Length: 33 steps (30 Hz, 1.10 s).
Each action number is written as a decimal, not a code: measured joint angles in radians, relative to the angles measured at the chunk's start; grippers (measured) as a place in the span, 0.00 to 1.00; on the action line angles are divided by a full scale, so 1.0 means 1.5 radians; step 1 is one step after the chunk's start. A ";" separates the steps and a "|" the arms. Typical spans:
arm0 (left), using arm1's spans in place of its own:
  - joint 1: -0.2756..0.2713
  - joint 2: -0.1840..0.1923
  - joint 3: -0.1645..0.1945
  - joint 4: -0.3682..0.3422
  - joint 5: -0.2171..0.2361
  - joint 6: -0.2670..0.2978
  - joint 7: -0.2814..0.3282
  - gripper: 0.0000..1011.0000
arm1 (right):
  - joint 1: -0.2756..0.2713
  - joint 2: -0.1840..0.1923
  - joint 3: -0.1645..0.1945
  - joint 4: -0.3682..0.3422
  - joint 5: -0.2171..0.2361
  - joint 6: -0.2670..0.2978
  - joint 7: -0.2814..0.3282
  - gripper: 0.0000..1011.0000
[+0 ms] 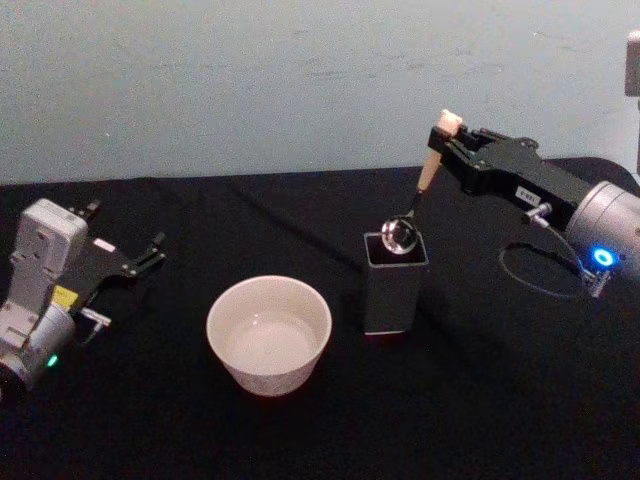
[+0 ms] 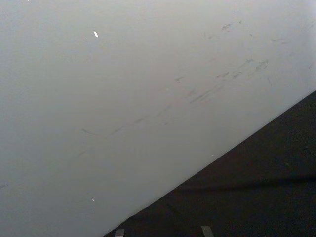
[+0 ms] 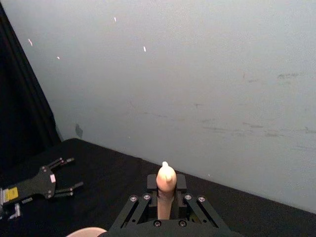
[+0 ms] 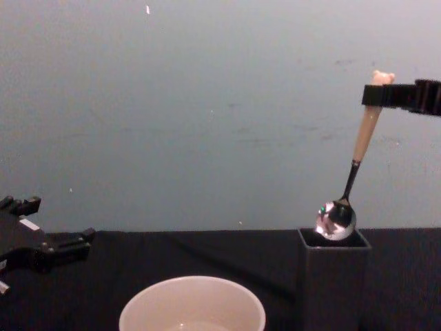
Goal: Pick up the stirring spoon with one hand, stir inside the cup, then place it back in its original position.
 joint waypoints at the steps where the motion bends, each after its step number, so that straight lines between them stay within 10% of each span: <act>1: 0.000 0.000 0.000 0.000 0.000 0.000 0.000 0.99 | 0.000 0.000 0.000 0.000 0.000 0.000 0.000 0.21; 33: 0.000 0.000 0.000 0.000 0.000 0.000 0.000 0.99 | 0.006 -0.042 -0.040 0.080 -0.071 0.020 0.007 0.21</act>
